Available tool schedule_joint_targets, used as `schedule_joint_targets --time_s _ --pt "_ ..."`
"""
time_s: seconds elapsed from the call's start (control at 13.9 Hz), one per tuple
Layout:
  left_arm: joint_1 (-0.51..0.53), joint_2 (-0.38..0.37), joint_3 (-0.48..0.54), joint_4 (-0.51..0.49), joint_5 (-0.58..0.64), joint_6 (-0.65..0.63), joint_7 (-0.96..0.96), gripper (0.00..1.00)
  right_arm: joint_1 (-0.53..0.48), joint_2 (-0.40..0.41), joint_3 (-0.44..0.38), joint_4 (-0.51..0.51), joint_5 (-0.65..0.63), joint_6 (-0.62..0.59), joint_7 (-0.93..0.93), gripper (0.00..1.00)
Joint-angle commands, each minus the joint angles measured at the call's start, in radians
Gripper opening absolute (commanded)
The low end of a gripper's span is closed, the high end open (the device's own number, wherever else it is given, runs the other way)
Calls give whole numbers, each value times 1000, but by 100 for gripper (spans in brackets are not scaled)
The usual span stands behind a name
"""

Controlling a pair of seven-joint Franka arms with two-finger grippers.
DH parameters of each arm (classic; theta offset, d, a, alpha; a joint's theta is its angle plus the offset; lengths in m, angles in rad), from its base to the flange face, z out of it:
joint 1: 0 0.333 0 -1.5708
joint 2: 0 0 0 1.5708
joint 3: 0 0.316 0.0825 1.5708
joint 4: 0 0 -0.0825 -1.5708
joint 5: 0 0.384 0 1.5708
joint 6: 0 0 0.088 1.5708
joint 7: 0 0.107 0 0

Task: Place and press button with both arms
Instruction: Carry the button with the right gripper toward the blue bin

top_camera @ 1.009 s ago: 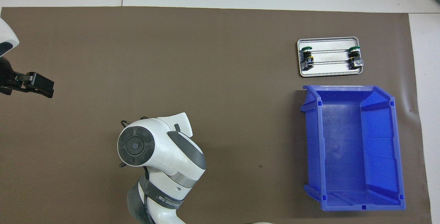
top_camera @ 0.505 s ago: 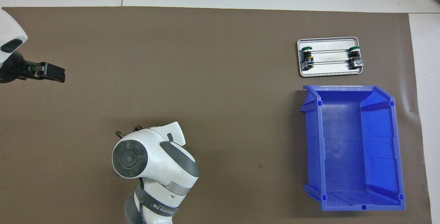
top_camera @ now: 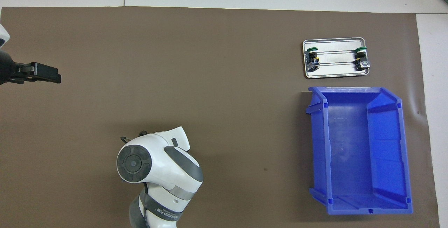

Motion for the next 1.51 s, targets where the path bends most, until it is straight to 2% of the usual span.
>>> schedule_joint_targets --time_s 0.0,0.07,0.14,0.22,0.29,0.65,0.79,1.23,1.44 --pt "5 -36 -5 -43 -13 20 8 100 1 -36 6 -56 13 27 0 91" --pt "1 -36 -7 -43 -7 14 8 100 1 -36 6 -56 13 27 -5 85" --pt "-2 -38 -7 -43 0 9 8 100 1 -36 6 -56 13 26 -17 71" --pt "-7 -38 -7 -45 19 8 8 100 0 -36 6 -56 13 24 -29 42" --pt "-9 -41 -8 -47 34 8 8 100 -2 -38 6 -56 13 18 -40 0" --pt "-10 -50 -11 -66 60 8 19 100 -31 -39 6 -44 15 9 -69 0" --pt "-10 -50 -13 -68 68 8 19 100 -71 -85 6 -48 15 -3 -115 0" --pt "-10 -65 -14 -93 83 6 25 100 -350 -312 6 -54 15 -260 -573 0" --pt "-10 -67 -17 -103 94 6 28 100 -532 -417 6 -103 15 -328 -823 0"
